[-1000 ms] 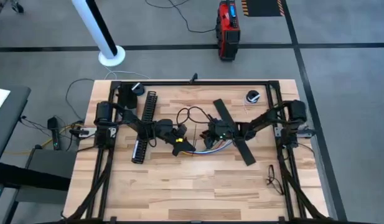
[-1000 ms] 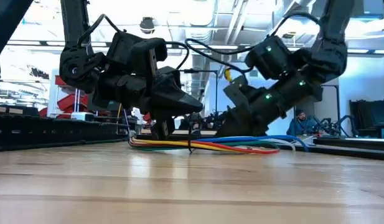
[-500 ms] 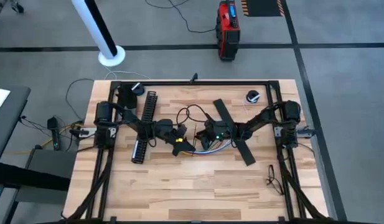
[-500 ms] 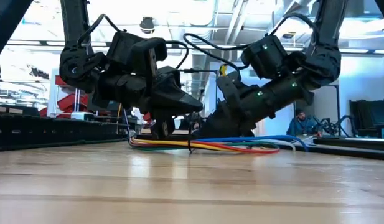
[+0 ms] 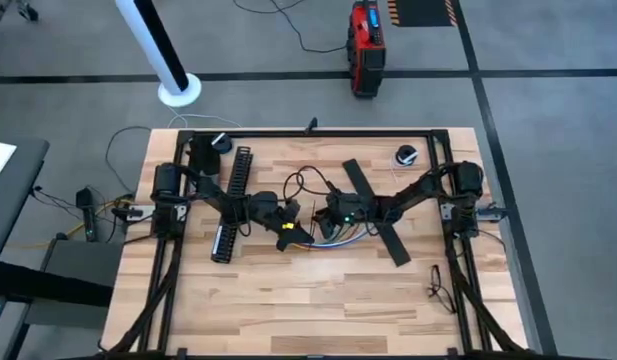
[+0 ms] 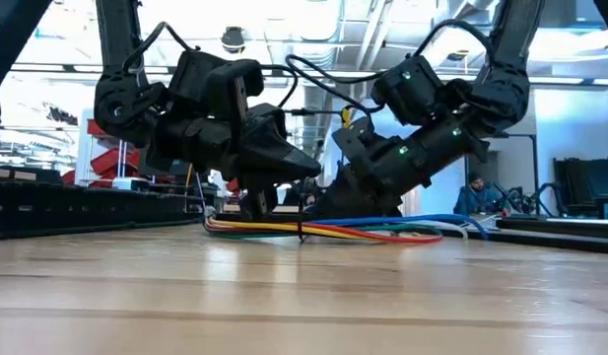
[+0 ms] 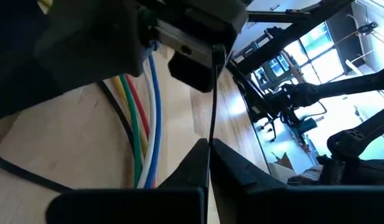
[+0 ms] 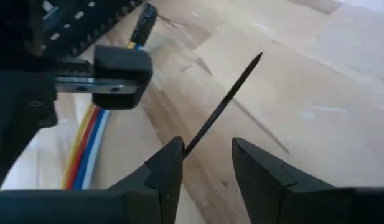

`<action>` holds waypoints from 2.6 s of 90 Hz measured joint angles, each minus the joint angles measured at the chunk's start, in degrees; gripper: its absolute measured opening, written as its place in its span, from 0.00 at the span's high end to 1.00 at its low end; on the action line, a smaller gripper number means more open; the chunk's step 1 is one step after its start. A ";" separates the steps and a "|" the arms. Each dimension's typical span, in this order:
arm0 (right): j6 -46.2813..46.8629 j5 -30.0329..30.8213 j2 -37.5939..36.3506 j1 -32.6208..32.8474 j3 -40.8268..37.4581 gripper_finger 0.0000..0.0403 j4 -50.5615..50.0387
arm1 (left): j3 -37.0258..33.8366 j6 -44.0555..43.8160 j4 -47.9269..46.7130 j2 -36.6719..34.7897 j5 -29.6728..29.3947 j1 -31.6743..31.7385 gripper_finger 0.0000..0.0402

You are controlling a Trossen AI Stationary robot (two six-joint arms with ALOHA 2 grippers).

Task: Ziptie cables
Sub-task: Wrap the black zip tie on the cable

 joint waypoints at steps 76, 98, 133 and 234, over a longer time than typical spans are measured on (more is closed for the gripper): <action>-0.70 -0.65 0.02 -0.20 0.90 0.63 -4.03 | 0.00 1.33 0.02 0.00 0.02 -0.19 1.00; -0.80 -1.86 0.07 0.46 0.74 0.58 -2.55 | 0.00 2.17 0.07 0.00 0.04 0.00 1.00; 0.77 -4.12 0.16 0.66 0.72 0.57 2.28 | 0.00 3.05 0.43 0.00 1.73 0.00 1.00; -17.53 15.60 0.24 8.01 0.68 1.00 6.97 | 0.00 0.32 2.85 0.00 1.33 -0.68 1.00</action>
